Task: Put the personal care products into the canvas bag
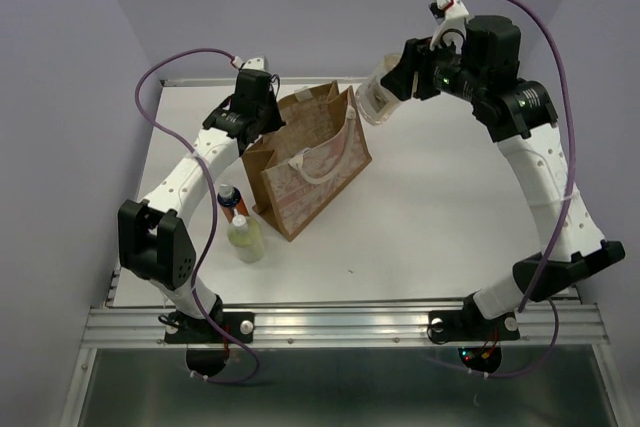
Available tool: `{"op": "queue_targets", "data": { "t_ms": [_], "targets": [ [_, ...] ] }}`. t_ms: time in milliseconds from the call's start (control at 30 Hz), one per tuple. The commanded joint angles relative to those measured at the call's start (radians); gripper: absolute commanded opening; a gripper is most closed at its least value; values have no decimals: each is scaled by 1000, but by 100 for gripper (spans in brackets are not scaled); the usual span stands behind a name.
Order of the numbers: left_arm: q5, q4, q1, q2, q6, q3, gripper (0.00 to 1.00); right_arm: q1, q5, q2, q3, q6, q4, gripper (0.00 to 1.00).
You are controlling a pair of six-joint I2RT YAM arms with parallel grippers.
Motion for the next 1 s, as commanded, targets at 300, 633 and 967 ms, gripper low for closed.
{"op": "queue_targets", "data": {
  "t_ms": [300, 633, 967],
  "targets": [
    [-2, -35, -6, -58, 4, 26, 0, 160, -218, 287, 356, -61, 293, 1],
    [-17, -35, -10, -104, 10, 11, 0, 182, -195, 411, 381, -78, 274, 1],
    [-22, -35, -13, -109, 15, 11, 0, 191, 7, 414, 355, -139, 185, 1]
  ]
}}
